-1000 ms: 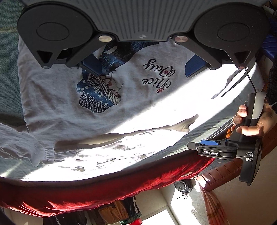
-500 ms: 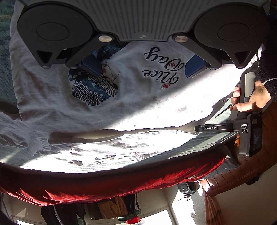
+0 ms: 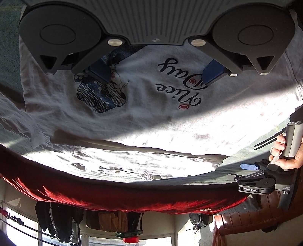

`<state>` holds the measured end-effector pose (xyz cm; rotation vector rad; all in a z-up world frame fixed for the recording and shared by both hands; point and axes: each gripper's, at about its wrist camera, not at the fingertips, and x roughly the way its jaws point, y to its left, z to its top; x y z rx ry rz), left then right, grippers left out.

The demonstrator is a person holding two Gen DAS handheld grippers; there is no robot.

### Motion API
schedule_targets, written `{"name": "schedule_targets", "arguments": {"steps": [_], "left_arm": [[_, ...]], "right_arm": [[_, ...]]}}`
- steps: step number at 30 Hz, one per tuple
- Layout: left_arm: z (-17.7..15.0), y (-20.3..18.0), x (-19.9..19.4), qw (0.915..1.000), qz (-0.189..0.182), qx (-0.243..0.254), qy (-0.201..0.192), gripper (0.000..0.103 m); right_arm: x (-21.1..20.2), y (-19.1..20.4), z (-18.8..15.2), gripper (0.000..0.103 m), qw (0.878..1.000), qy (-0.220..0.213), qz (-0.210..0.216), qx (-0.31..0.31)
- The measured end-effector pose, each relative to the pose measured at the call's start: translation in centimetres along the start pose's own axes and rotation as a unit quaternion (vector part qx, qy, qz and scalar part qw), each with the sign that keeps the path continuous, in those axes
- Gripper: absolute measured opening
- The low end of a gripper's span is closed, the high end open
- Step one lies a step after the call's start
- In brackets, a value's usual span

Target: Fold clothes

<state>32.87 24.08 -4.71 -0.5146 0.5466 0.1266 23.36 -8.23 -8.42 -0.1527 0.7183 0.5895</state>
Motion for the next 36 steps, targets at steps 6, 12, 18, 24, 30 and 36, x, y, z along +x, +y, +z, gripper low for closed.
{"name": "schedule_targets", "arguments": {"steps": [6, 12, 18, 24, 30, 36], "left_arm": [[-0.3, -2.7, 5.0, 0.9953, -0.067, -0.029, 0.064, 0.066], [0.4, -0.6, 6.1, 0.9976, 0.012, -0.054, 0.042, 0.06], [2.4, -1.8, 5.9, 0.9948, -0.071, -0.067, 0.028, 0.068], [1.4, -1.2, 11.0, 0.9975, 0.016, -0.038, 0.057, 0.066], [3.4, -2.6, 10.4, 0.9991, 0.026, -0.011, 0.033, 0.063], [1.9, -4.1, 6.6, 0.9974, -0.029, 0.021, 0.063, 0.069]], "right_arm": [[0.0, 0.0, 0.0, 0.103, 1.0, -0.001, 0.002, 0.003], [-0.1, -0.2, 0.0, 0.103, 1.0, -0.001, 0.006, 0.001], [-0.2, -0.4, -0.1, 0.103, 1.0, -0.004, 0.01, 0.002], [-0.2, -0.3, -0.1, 0.103, 1.0, -0.002, 0.008, 0.001], [-0.2, -0.4, -0.1, 0.103, 1.0, -0.003, 0.01, -0.002], [-0.4, -0.3, -0.1, 0.103, 1.0, -0.003, 0.013, -0.004]]}}
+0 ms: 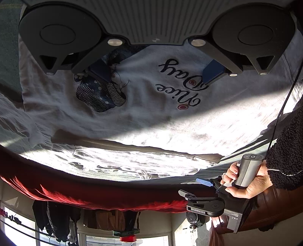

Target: Fold clothes

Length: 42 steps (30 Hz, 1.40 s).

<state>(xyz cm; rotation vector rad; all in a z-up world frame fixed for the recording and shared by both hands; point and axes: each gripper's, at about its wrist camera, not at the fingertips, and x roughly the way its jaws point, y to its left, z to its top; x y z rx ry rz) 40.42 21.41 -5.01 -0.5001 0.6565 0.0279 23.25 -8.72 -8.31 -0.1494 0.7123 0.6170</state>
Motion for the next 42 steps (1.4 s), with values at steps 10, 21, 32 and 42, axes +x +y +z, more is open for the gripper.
{"name": "schedule_targets", "arguments": {"steps": [10, 21, 32, 42], "left_arm": [[-3.0, -0.8, -5.8, 0.9976, 0.06, 0.022, 0.025, 0.077], [-8.5, -4.8, -11.2, 0.9787, 0.048, 0.197, -0.033, 0.089], [-9.4, -1.8, -14.8, 0.9747, -0.117, 0.182, -0.056, 0.094], [-7.8, 1.0, -18.1, 0.9675, -0.151, 0.182, -0.088, 0.097]], "right_arm": [[0.0, 0.0, 0.1, 0.103, 1.0, 0.002, 0.001, 0.001], [0.2, -0.5, 0.2, 0.103, 1.0, -0.002, 0.013, 0.002], [-1.8, -3.0, 9.8, 0.103, 0.993, -0.007, 0.096, 0.07], [9.7, 1.8, 22.8, 0.103, 0.983, 0.028, 0.18, 0.03]]}}
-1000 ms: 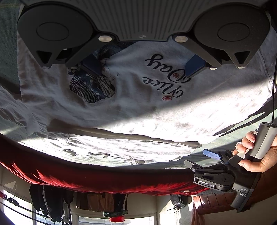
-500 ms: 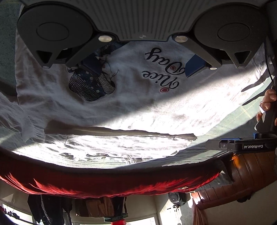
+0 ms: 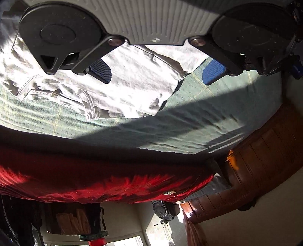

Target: Fold clothes

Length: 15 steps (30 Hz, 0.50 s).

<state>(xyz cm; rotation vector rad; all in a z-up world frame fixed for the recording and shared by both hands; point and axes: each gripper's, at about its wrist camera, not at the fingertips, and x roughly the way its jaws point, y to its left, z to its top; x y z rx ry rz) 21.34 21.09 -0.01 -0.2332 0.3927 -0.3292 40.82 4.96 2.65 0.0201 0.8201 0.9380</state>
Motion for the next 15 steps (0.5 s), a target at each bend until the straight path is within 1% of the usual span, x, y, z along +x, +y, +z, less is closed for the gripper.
{"name": "schedule_targets", "arguments": {"steps": [2, 4, 7, 12, 14, 15], "left_arm": [[-0.1, 0.3, -0.2, 1.0, 0.004, 0.007, 0.004, 0.097], [-0.1, 0.7, -0.4, 0.9999, 0.009, 0.007, 0.005, 0.097], [0.1, 1.9, -0.3, 0.9999, -0.003, -0.012, 0.002, 0.098], [0.0, 3.5, 0.7, 0.999, -0.001, -0.044, 0.01, 0.098], [0.0, 4.1, 1.3, 0.9983, -0.004, -0.056, 0.015, 0.098], [0.0, 4.3, 1.5, 0.998, -0.004, -0.061, 0.016, 0.098]], "right_arm": [[3.4, 0.1, 1.7, 0.103, 0.999, 0.015, 0.027, 0.012], [6.5, 0.5, 2.6, 0.103, 0.998, 0.035, 0.05, 0.006], [10.9, 1.1, 3.4, 0.103, 0.995, 0.064, 0.075, -0.002], [16.3, 1.2, 3.5, 0.103, 0.99, 0.09, 0.104, 0.007], [18.5, 0.7, 3.3, 0.103, 0.99, 0.102, 0.099, 0.01], [19.4, 0.5, 3.2, 0.103, 0.99, 0.101, 0.095, 0.009]]}}
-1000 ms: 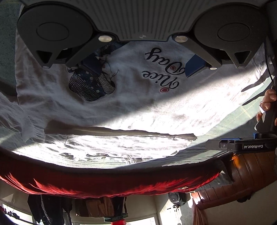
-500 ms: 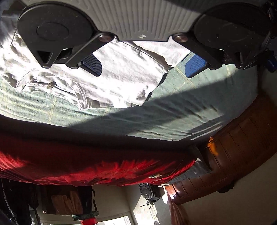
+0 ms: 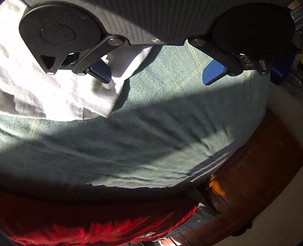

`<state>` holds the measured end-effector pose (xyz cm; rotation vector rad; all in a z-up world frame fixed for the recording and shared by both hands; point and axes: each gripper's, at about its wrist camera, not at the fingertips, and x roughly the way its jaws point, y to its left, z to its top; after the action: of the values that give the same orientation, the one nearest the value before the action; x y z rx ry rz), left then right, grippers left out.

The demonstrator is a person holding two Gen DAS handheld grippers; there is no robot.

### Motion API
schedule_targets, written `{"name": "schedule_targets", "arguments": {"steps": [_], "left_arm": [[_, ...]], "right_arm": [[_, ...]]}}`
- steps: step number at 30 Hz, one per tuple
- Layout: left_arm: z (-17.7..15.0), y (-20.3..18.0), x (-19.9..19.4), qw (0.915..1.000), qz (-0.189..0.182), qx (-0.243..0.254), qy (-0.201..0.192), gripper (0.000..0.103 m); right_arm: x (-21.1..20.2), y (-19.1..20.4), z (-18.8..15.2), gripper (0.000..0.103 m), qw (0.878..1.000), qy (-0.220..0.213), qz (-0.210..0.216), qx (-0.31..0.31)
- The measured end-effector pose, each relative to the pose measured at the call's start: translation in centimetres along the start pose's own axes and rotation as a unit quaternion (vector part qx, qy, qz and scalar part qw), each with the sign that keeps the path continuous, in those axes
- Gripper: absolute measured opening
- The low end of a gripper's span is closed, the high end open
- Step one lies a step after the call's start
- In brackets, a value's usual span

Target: Fold clothes

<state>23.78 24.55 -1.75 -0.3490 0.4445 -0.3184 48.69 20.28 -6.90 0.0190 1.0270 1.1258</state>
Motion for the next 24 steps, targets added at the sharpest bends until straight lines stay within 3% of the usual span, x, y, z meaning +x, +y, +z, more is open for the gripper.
{"name": "schedule_targets", "arguments": {"steps": [4, 8, 12, 19, 22, 24], "left_arm": [[0.2, 0.0, 0.5, 1.0, 0.006, -0.005, -0.005, 0.098], [0.2, -0.7, 0.0, 0.9998, 0.015, 0.007, -0.009, 0.098], [0.4, -1.8, -1.2, 0.9995, -0.001, 0.016, -0.028, 0.098], [0.3, -3.5, -1.3, 0.998, -0.046, 0.032, -0.03, 0.1], [0.1, -3.7, -0.6, 0.9982, -0.047, 0.034, -0.019, 0.1], [0.1, -3.7, -0.1, 0.9986, -0.04, 0.034, -0.013, 0.1]], "right_arm": [[1.9, -0.9, 0.9, 0.103, 0.999, -0.039, -0.011, -0.003], [2.2, -0.5, 1.6, 0.103, 0.998, -0.046, -0.039, -0.022], [-1.4, 0.2, 1.0, 0.103, 0.995, -0.071, -0.055, -0.032], [-8.3, -3.9, -2.5, 0.103, 0.994, -0.058, -0.066, 0.059], [-9.9, -6.7, -4.1, 0.103, 0.99, -0.051, -0.077, 0.103], [-11.7, -7.8, -4.5, 0.103, 0.985, -0.075, -0.097, 0.12]]}}
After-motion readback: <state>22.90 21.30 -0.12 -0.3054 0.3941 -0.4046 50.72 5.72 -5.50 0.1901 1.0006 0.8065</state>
